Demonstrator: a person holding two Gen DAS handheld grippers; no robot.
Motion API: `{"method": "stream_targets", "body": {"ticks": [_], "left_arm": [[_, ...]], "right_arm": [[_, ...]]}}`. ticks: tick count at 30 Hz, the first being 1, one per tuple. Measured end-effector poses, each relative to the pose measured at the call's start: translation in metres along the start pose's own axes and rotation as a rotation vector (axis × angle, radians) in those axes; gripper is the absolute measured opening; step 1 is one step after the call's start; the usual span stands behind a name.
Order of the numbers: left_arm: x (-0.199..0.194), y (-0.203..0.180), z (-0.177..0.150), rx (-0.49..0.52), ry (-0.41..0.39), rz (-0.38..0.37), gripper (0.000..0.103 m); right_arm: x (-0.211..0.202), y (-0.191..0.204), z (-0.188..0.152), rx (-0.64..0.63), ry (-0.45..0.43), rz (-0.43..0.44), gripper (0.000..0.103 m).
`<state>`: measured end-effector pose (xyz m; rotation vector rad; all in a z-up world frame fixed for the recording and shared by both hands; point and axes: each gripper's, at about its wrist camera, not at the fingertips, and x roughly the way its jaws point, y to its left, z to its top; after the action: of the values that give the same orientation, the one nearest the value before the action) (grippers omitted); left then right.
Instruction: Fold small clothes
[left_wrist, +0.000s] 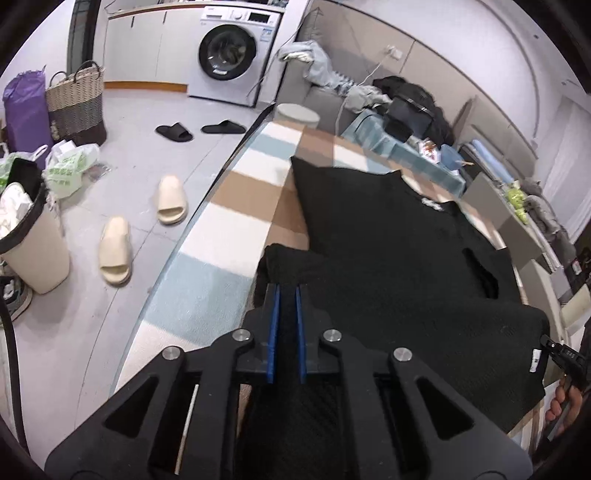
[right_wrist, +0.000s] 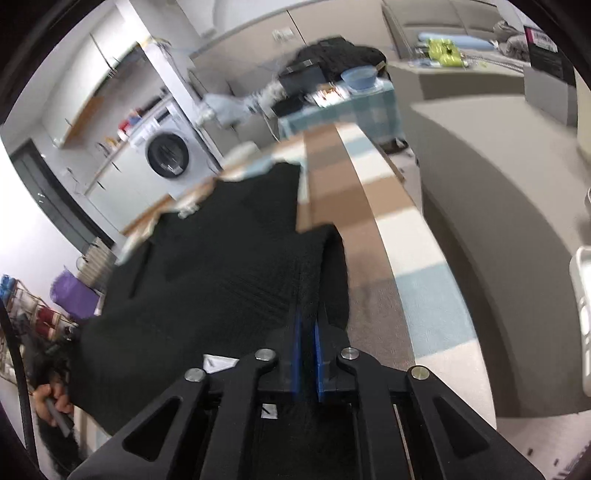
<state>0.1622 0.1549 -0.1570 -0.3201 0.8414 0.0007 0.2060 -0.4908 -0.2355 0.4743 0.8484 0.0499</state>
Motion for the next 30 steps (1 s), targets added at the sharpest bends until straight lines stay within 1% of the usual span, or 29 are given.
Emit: {"method": "stream_targets", "body": {"ticks": [1,2,3,4,5,6,7,9,11,13,14,15,16,17,18,24,30], "left_arm": [[0.003,0.001,0.0,-0.005,0.019,0.004,0.015],[0.004,0.002,-0.001,-0.011,0.031,0.001,0.032],[0.006,0.003,-0.002,-0.022,0.039,-0.001,0.052],[0.007,0.004,-0.003,-0.028,0.033,-0.003,0.058],[0.007,0.003,-0.004,-0.021,0.014,-0.005,0.059],[0.009,0.001,-0.004,-0.01,0.012,-0.005,0.059],[0.015,-0.002,-0.004,0.006,0.032,-0.001,0.059],[0.025,-0.007,-0.004,0.004,0.059,-0.01,0.059],[0.035,-0.013,-0.004,0.022,0.076,-0.014,0.058],[0.042,-0.021,-0.005,0.064,0.071,-0.001,0.046],[0.044,-0.023,-0.005,0.078,0.068,-0.003,0.033],[0.046,-0.026,-0.006,0.089,0.07,-0.009,0.022],[0.048,-0.028,-0.006,0.097,0.075,-0.019,0.02],[0.048,-0.029,-0.006,0.104,0.073,-0.018,0.018],[0.048,-0.031,-0.007,0.113,0.072,-0.015,0.016],[0.042,-0.029,-0.011,0.136,0.068,-0.008,0.014],[0.019,-0.024,-0.03,0.162,0.07,0.0,0.014]], "right_arm": [[-0.001,-0.004,-0.001,0.018,-0.003,0.012,0.024],[-0.002,-0.008,-0.002,0.037,-0.008,0.025,0.038],[-0.003,-0.012,-0.002,0.052,-0.014,0.033,0.043],[-0.003,-0.014,-0.001,0.061,-0.018,0.036,0.045],[-0.001,-0.014,0.0,0.061,-0.015,0.04,0.045],[0.001,-0.014,0.001,0.059,-0.008,0.043,0.045],[0.004,-0.012,0.002,0.055,-0.003,0.046,0.045],[0.011,-0.005,0.003,0.032,0.019,0.071,0.045],[0.017,0.005,0.003,-0.004,0.032,0.059,0.045],[0.02,0.012,0.002,-0.044,0.038,0.038,0.044],[0.02,0.015,0.002,-0.06,0.034,0.035,0.035],[0.019,0.018,0.001,-0.079,0.032,0.039,0.029],[0.019,0.02,-0.001,-0.101,0.038,0.042,0.02],[0.019,0.022,-0.002,-0.116,0.044,0.037,0.018],[0.019,0.022,-0.003,-0.119,0.047,0.035,0.017],[0.012,0.019,-0.014,-0.113,0.063,0.056,0.016],[-0.005,0.015,-0.033,-0.105,0.077,0.065,0.016]]}}
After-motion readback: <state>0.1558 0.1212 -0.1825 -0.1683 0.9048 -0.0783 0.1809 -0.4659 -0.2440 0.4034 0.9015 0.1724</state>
